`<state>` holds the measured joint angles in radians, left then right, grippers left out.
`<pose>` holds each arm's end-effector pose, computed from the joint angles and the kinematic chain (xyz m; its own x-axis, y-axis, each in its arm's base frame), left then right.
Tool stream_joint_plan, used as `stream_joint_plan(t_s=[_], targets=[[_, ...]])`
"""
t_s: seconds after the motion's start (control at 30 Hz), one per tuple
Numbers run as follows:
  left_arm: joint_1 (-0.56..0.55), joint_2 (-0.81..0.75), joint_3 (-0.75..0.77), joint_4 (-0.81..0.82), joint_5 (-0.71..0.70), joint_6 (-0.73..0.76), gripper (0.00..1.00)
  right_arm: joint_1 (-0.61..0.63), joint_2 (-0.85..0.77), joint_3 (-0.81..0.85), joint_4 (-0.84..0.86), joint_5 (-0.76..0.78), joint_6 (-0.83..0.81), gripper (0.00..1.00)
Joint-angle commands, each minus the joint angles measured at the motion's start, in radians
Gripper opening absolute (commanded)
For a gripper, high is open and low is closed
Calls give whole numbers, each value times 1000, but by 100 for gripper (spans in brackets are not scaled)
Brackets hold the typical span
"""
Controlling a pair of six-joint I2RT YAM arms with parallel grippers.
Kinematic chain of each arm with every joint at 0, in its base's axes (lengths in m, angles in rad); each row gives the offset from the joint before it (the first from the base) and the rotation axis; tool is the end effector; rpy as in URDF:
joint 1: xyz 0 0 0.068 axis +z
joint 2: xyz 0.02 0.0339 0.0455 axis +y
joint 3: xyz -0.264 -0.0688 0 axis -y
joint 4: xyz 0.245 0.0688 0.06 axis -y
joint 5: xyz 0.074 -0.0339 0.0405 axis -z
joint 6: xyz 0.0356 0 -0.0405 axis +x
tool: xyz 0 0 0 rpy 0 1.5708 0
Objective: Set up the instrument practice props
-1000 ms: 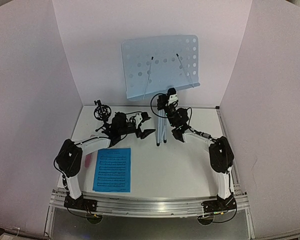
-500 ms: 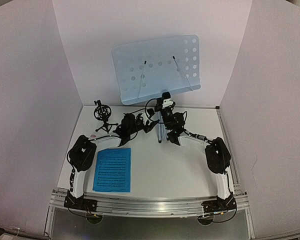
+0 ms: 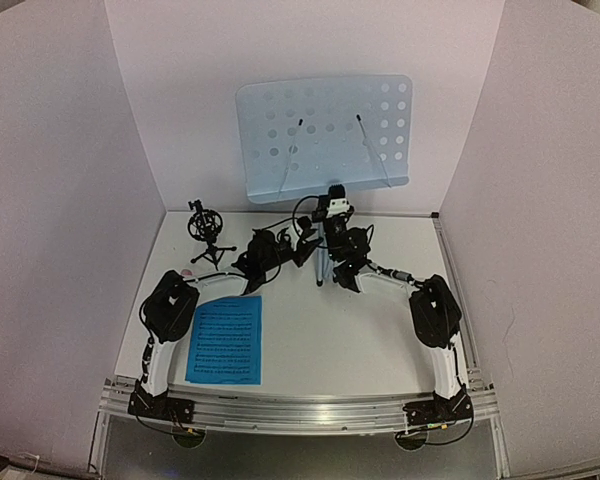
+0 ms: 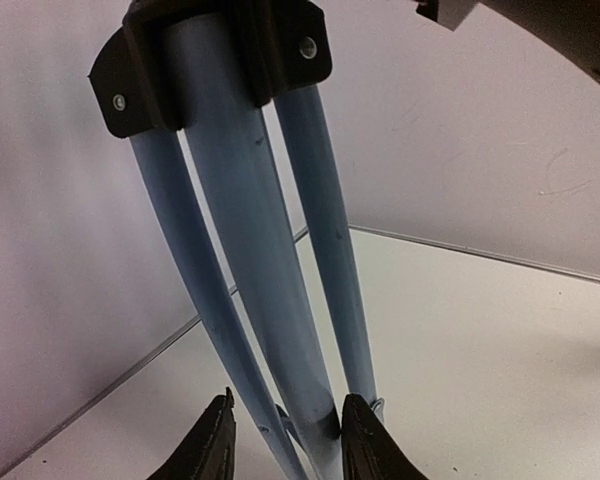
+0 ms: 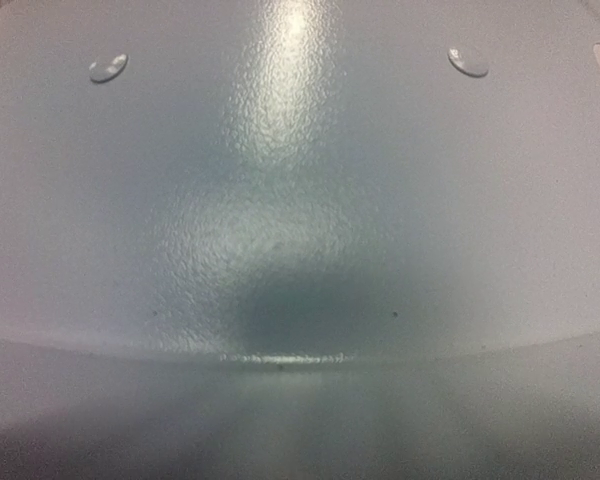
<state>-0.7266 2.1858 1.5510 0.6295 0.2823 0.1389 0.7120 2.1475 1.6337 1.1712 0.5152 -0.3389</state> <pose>0.3771 -0.3485 0.2316 0.1132 0.0773 -0.9906 0.8386 0.5272 0.1370 0.3823 0.3068 0.3308 0.5271 0.0728 -0.8467 -0.1039 0.9944 0.0208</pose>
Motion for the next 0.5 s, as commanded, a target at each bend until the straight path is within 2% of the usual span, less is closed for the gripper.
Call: stream_joint_plan(t_s=[0.0, 0.17, 0.27, 0.37, 0.47], targets=[[-31, 33, 53, 67, -38, -50, 36, 55, -47, 68, 331, 47, 19, 0], [-45, 70, 88, 91, -64, -59, 32, 77, -55, 64, 331, 72, 7, 0], [-50, 80, 95, 92, -77, -42, 21, 78, -65, 38, 331, 64, 8, 0], [-54, 83, 98, 69, -71, -29, 5, 78, -78, -2, 331, 65, 10, 0], [-54, 71, 79, 55, -69, -31, 0, 78, -96, -37, 331, 39, -18, 0]])
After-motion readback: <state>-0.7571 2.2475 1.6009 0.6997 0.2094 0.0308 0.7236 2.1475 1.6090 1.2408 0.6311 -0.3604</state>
